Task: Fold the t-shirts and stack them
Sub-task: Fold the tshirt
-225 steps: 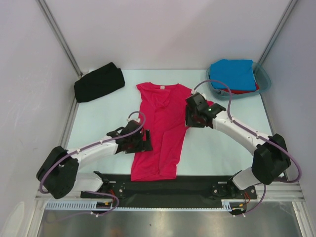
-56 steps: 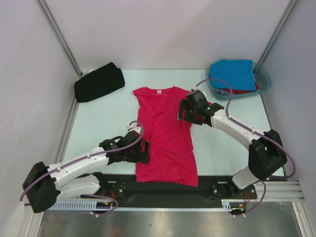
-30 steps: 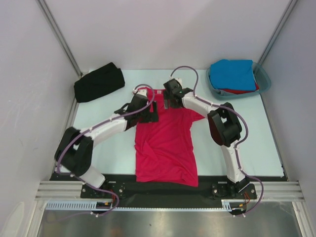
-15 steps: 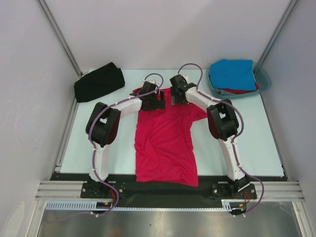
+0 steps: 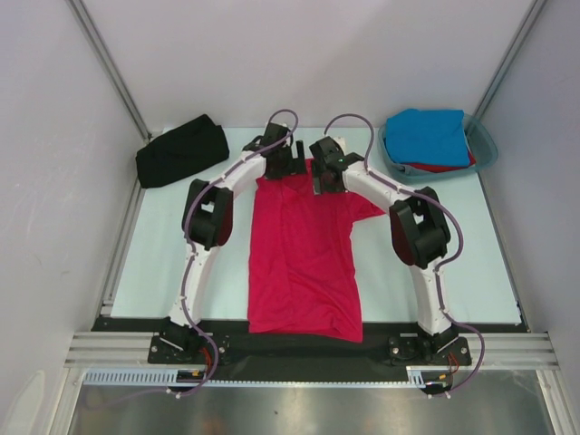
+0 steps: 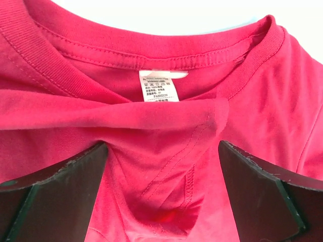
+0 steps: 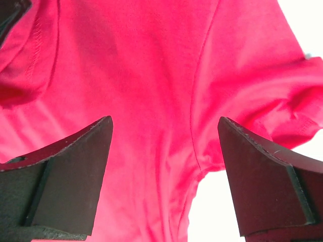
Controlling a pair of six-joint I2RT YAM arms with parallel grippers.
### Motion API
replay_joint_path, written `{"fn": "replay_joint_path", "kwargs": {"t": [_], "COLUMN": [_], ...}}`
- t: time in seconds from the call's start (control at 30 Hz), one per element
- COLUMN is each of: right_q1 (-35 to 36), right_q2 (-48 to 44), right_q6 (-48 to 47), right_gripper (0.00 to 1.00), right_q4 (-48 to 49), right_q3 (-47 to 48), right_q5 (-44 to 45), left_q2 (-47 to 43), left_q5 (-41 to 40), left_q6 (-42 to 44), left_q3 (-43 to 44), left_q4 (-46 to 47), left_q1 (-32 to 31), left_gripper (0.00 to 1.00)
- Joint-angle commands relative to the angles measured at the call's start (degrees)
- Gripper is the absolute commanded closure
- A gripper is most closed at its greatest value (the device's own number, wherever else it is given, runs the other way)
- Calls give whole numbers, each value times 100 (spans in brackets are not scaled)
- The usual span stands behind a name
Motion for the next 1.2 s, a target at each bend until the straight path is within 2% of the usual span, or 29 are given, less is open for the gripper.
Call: {"fn": "replay_joint_path", "kwargs": {"t": [0.0,0.17,0.47,0.6,0.73,0.87,0.97,1.1,1.17], "right_q1": [9,0,9,0,0,43,96,149,193], "right_q2": [-443,-539,-821,-856,-873,-970,-1102,-1295,-1392], "right_q6": [13,48,92,118,136,153,127,127,171], "right_gripper": [10,9,9,9,9,9,9,9,9], "right_q4": [-74,-250,-347,-365,-409,-383,-312,-330,-321], "right_q3": [-92,-75,-206,-259,-277,-408,-540,-725,-812], "right_q5": [211,272,281,220,211,124,36,27,27], "left_q2": [420,464,798,1105,1361,1178,1062,1501,1336], "left_q5": [286,278,708,770,822,1217,702,839,901], "left_q6": [121,42,-187,-134,-90,-55,216,209,243], "left_q3": [231,284,828,1390,1883,1744,1707,2971,2711], "left_q4": [-374,-400,-629,-865,-1042,-823,-717,-1138,-1086], "left_q1": [224,250,900,988,1102,1182,1085,1410,1533], "left_gripper": [0,4,16,20,19,18,15,14,14]}}
